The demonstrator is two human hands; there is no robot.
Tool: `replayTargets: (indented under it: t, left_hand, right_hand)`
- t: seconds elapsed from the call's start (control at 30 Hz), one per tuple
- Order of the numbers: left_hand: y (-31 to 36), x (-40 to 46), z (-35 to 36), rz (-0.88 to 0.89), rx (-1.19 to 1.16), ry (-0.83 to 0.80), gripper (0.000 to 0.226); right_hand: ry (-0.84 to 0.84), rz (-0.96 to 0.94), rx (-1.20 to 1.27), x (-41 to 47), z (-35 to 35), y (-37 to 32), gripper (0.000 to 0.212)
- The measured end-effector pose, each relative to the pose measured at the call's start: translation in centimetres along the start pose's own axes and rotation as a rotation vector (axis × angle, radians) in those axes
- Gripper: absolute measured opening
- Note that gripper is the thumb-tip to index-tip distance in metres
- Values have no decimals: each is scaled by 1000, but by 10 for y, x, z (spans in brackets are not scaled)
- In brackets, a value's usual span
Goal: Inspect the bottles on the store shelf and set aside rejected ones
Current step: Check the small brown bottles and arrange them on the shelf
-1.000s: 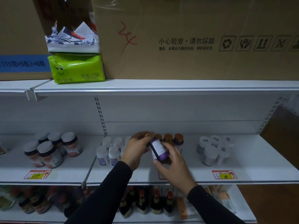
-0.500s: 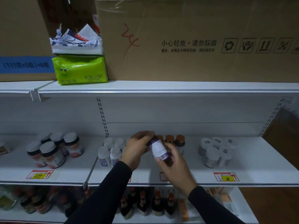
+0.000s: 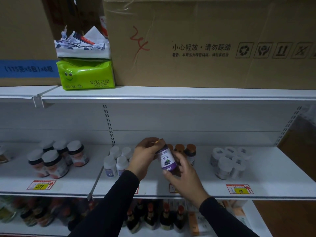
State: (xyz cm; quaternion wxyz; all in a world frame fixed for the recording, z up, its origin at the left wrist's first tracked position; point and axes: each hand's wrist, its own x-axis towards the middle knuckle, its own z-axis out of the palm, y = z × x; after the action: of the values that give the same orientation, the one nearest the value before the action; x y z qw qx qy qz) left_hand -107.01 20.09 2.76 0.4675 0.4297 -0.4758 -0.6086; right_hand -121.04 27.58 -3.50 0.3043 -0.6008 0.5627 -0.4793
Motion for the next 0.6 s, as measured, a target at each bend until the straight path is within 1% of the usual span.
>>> replayTargets:
  t: [0.07, 0.17, 0.27, 0.33, 0.37, 0.5, 0.6]
  left_hand:
    - [1, -1, -1, 31, 70, -23, 26]
    - [2, -4, -2, 88, 164, -53, 16]
    - [0, -4, -1, 99, 241, -89, 16]
    - [-4, -3, 1, 17, 244, -99, 19]
    - [-7, -2, 1, -52, 214, -93, 22]
    - [-14, -1, -1, -306, 151, -99, 40]
    - [-16, -1, -2, -393, 154, -101, 45]
  right_hand:
    - [2, -4, 27, -1, 0, 0, 57]
    - [0, 7, 39, -2, -1, -1, 57]
    - [8, 16, 35, -3, -2, -4, 51]
    - [39, 9, 19, -2, -3, -6, 47]
    - [53, 4, 6, -1, -3, -6, 50]
    - [31, -7, -36, 3, -1, 0, 79]
    - [25, -11, -60, 3, 0, 2, 86]
